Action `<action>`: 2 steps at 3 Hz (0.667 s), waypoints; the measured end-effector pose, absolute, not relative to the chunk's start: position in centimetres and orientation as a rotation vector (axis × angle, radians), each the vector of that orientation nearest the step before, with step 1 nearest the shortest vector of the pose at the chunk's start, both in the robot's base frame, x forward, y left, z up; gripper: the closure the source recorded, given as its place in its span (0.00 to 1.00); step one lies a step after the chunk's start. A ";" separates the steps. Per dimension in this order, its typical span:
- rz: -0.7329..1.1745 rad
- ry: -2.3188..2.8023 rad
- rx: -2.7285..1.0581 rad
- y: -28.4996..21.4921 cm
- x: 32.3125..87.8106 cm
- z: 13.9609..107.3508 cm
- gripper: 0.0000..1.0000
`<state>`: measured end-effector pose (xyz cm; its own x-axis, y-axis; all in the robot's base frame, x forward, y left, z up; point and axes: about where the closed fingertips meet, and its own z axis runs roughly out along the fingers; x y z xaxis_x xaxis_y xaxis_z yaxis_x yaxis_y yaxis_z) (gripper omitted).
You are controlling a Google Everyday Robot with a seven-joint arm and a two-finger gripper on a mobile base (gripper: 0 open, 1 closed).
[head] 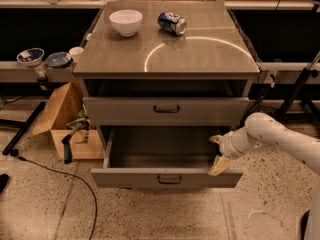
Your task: Open middle drawer
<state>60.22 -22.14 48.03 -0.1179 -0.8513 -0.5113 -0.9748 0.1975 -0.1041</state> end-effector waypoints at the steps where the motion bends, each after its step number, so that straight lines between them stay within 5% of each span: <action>1: 0.356 2.017 -1.699 -22.1 60.2 48.0 0.42; 2: 0.356 2.017 -1.699 -22.1 60.2 48.0 0.65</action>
Offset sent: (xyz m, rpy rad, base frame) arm 0.0000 0.0000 0.0000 0.0000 0.0000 0.0000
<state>60.22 -22.14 48.02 -0.1178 -0.8513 -0.5114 -0.9748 0.1974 -0.1040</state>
